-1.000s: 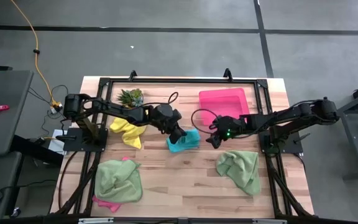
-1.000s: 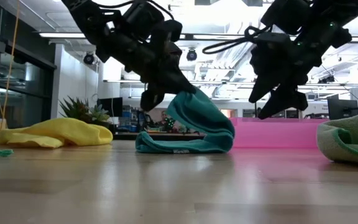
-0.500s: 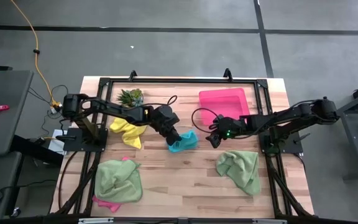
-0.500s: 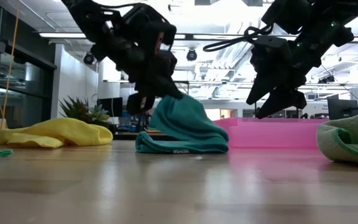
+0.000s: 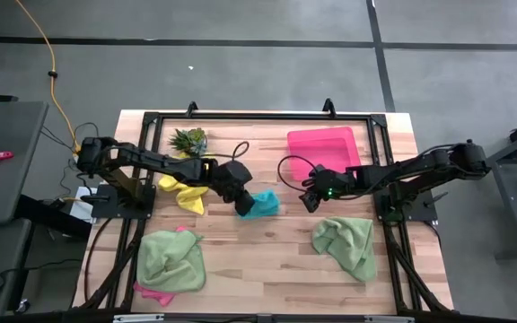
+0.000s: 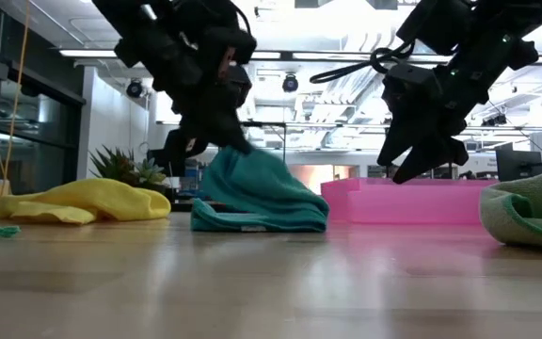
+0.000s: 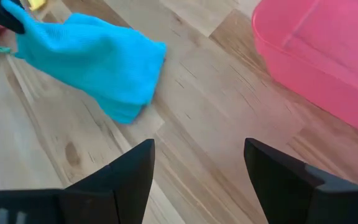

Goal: Fold microfiber towels
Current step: Fold the blue microfiber cloth

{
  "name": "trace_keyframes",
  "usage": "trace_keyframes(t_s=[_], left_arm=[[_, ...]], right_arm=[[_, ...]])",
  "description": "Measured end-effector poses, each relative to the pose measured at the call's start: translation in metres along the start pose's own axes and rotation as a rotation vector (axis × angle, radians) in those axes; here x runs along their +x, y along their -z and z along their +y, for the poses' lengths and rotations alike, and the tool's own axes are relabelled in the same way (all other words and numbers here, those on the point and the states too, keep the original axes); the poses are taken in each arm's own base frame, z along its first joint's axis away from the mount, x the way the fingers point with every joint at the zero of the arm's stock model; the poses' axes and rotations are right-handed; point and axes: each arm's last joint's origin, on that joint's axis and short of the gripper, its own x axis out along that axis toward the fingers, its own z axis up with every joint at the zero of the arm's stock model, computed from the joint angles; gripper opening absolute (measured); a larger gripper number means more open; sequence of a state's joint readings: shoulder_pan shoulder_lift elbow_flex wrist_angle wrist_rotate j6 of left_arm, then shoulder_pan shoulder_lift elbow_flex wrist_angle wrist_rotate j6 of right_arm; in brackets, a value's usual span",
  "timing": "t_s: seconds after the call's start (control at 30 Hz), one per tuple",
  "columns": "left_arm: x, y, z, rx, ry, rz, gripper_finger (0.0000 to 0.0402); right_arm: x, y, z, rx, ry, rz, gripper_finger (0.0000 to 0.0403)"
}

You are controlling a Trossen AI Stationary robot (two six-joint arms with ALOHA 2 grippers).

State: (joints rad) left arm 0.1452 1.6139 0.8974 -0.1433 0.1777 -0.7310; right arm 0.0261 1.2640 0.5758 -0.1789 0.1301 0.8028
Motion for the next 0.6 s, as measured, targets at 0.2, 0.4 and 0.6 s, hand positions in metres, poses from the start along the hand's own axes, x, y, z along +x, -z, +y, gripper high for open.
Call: trace_keyframes(t_s=[0.2,0.4,0.6], left_arm=[[0.006,0.015,-0.005,-0.018,-0.125,-0.014,0.0000],[0.006,0.023,-0.006,-0.048,-0.239,-0.063,0.0004],[0.006,0.029,-0.009,-0.048,-0.285,-0.084,0.0019]], right_arm=[[0.000,0.002,-0.002,-0.003,0.017,0.016,0.0240],[0.000,0.002,-0.002,-0.002,0.030,0.009,0.0240],[0.000,0.002,-0.002,-0.001,0.034,0.005,0.0240]])
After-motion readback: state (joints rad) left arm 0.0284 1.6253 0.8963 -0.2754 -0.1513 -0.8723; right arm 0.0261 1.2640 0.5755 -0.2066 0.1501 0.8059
